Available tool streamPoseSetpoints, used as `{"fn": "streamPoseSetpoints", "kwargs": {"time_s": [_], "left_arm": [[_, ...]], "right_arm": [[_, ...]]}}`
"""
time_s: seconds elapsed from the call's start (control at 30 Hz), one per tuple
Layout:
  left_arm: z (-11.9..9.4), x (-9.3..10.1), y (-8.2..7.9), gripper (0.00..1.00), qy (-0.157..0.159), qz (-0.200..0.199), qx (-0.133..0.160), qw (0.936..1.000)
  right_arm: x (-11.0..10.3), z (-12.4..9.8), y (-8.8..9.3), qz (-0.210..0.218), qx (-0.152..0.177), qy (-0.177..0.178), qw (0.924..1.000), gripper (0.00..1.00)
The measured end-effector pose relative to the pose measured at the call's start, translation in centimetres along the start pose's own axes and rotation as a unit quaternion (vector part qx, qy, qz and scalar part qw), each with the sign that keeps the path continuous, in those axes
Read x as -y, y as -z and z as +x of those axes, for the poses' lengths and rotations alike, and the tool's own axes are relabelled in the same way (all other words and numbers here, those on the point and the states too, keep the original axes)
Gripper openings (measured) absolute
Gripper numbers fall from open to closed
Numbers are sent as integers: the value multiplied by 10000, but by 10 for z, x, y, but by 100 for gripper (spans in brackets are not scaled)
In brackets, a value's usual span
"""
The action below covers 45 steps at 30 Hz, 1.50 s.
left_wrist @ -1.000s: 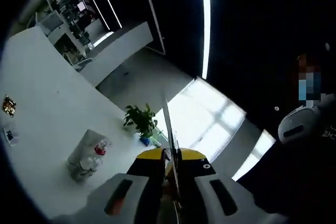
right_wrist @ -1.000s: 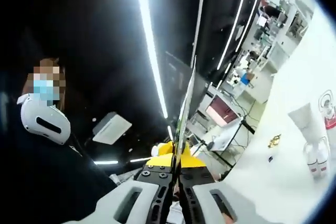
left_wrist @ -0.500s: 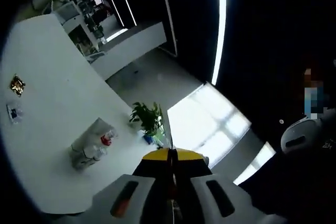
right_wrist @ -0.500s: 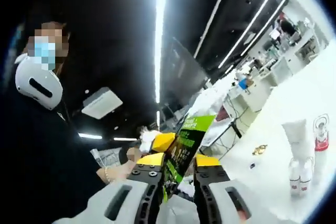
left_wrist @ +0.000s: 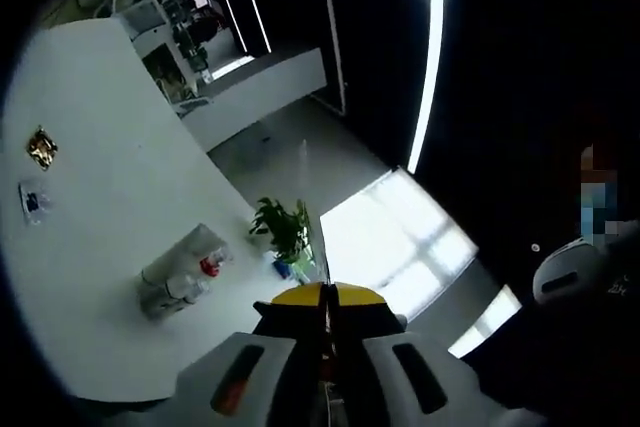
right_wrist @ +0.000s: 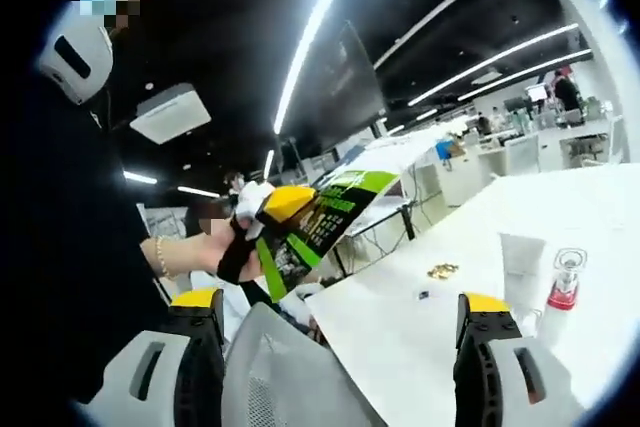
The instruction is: Arrange the skincare products in the storage area until every visible bottle or jar stands upright without overlapping.
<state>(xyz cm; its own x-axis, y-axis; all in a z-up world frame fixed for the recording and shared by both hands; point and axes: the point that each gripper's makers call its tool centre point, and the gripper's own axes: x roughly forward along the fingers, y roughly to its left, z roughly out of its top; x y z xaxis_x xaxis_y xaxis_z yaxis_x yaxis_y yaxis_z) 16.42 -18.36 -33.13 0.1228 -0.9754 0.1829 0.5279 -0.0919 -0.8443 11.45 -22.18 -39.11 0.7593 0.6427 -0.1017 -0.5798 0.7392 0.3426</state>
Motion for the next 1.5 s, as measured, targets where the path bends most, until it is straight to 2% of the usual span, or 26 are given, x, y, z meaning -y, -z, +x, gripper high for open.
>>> {"fn": "streamPoseSetpoints", "kwargs": {"time_s": [0.13, 0.23, 0.4, 0.67, 0.83, 0.97, 1.23, 1.5], "left_arm": [[-1, -4, 0, 0, -44, -30, 6, 10000], [-4, -12, 0, 0, -193, -105, 11, 9998], [-10, -37, 4, 0, -612, -246, -52, 9978], [-14, -69, 7, 0, -963, -376, -76, 9946], [-14, -99, 12, 0, -1250, -435, -198, 9910], [-13, -126, 15, 0, -1506, -485, -260, 9871], [-14, -192, 13, 0, -1971, -562, -480, 9776], [-8, -234, 22, 0, -2286, -684, -660, 9689]], "right_arm": [[9, -6, 6, -140, -124, 173, 9997, 99], [19, -13, 14, -345, -284, 373, 9983, 99], [37, -27, 34, -500, -604, 720, 9943, 99], [56, -45, 54, -645, -917, 1070, 9879, 99], [65, -52, 63, -676, -1042, 1281, 9840, 99], [71, -55, 64, -712, -1040, 1433, 9816, 99], [70, -52, 68, -796, -1083, 1482, 9798, 99], [74, -54, 66, -623, -1009, 1585, 9802, 99]]}}
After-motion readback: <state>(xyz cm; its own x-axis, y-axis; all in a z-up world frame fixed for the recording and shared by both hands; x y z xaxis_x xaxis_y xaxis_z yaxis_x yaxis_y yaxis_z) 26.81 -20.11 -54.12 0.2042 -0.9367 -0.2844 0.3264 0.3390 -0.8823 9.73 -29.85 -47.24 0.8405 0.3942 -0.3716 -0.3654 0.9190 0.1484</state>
